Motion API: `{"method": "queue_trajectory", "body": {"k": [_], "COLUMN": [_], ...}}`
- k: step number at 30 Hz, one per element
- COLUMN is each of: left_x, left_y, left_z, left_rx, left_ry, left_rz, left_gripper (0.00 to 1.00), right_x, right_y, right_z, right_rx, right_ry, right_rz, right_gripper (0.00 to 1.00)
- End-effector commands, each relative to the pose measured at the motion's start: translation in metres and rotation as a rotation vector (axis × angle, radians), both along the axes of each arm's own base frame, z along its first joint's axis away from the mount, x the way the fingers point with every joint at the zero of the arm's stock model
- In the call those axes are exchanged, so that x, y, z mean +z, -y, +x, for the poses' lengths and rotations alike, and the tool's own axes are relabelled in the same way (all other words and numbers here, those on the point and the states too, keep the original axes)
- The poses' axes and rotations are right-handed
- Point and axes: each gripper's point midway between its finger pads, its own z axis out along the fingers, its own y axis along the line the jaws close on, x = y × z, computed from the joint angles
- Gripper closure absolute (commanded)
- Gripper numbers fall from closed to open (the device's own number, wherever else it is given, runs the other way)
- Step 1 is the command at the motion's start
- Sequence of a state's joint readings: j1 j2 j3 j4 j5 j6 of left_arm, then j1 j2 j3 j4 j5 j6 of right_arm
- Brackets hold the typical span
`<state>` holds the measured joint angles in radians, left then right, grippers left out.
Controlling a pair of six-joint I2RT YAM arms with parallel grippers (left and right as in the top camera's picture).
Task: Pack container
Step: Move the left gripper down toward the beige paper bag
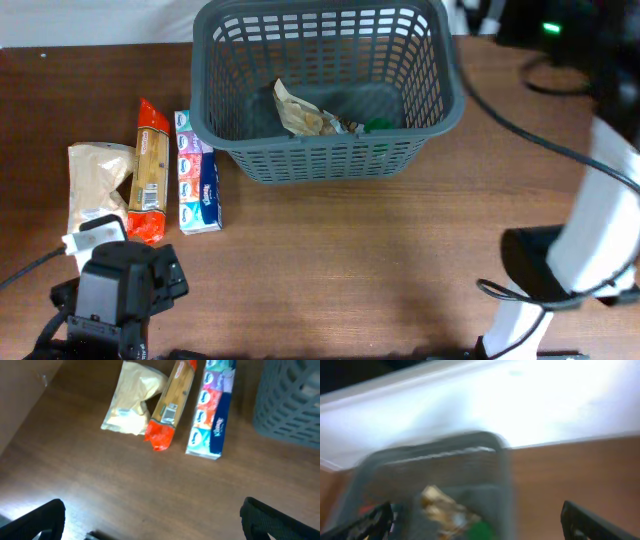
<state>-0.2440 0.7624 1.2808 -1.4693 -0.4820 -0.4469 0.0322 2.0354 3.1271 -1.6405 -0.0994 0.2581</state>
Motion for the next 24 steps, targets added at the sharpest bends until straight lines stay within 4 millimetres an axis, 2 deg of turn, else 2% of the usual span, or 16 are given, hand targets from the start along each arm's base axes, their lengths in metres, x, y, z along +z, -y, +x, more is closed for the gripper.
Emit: {"method": "queue_trajectory", "body": {"k": [1, 7, 11, 14, 18, 24], "left_x": [0.004, 0.0, 0.001, 0.004, -0.011, -0.054], "left_y": [0.004, 0.02, 0.019, 0.02, 0.025, 0.045], "left_z": [0.004, 0.005, 0.007, 0.019, 0.036, 0.068], "left_rx": [-0.005, -0.062, -0.058, -0.052, -0.049, -0.059], "left_ry": [0.026, 0.012, 0.019, 0.037, -0.057, -0.264], "left_rz": [-0.025, -0.101, -0.096, -0.092, -0.073, -0.164], "left_gripper": [0.0, 0.0, 0.0, 0.01, 0.03, 0.03], "right_x": [-0.014, -0.045, -0.085, -0.123, -0.17, -0.227], "right_y": [0.075, 0.132, 0.168, 0.186, 0.2, 0.204], "right_z": [-0.008, -0.009, -0.012, -0.017, -0.028, -0.048], "right_rx": [-0.286, -0.403, -0.489, -0.519, -0.537, -0.532], "right_ry": [-0.068, -0.198, -0.348, -0.49, -0.66, -0.874], "right_rz": [-0.101, -0.119, -0.13, -0.116, -0.094, -0.067], "right_gripper": [0.01, 0.01, 0.01, 0.01, 0.01, 0.01]}}
